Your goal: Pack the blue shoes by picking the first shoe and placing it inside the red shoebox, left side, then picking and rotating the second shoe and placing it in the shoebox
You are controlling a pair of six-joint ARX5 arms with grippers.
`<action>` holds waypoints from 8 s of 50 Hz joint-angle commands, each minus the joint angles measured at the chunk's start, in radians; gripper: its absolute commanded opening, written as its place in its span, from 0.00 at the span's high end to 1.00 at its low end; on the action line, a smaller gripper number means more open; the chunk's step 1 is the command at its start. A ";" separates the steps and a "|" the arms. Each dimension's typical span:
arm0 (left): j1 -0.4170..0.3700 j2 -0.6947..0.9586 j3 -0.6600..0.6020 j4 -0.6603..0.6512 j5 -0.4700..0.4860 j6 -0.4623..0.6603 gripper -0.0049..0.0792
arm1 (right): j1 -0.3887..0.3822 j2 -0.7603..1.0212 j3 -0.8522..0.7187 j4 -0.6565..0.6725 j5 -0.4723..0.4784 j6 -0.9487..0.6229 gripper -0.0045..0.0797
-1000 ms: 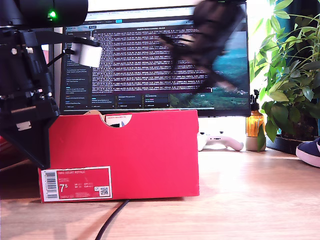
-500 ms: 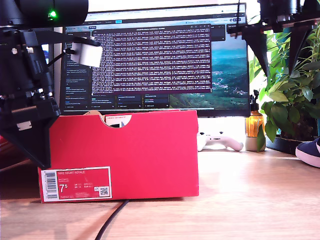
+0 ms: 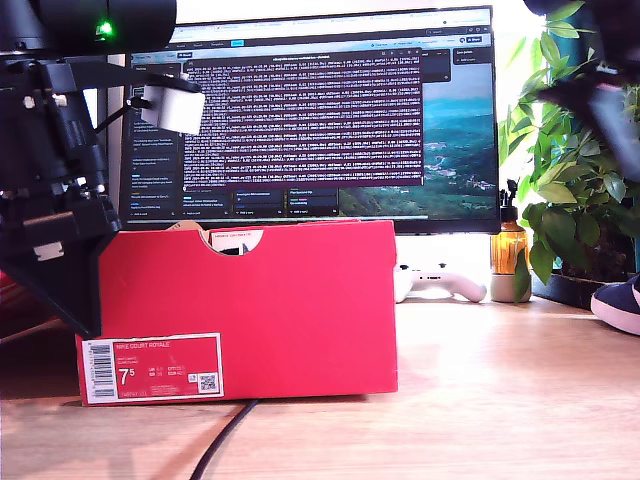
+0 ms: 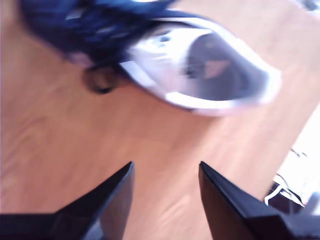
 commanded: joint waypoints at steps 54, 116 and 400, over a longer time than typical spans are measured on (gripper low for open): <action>-0.001 0.011 0.001 0.008 0.006 0.002 0.96 | -0.283 -0.052 -0.395 0.315 -0.010 -0.022 0.24; -0.001 0.011 0.001 0.008 0.009 0.002 0.96 | -0.287 -0.187 -0.306 0.220 0.146 -0.607 0.96; -0.063 -0.272 0.001 -0.171 0.070 -0.209 0.95 | 0.233 0.078 0.211 0.456 -0.053 -1.259 0.95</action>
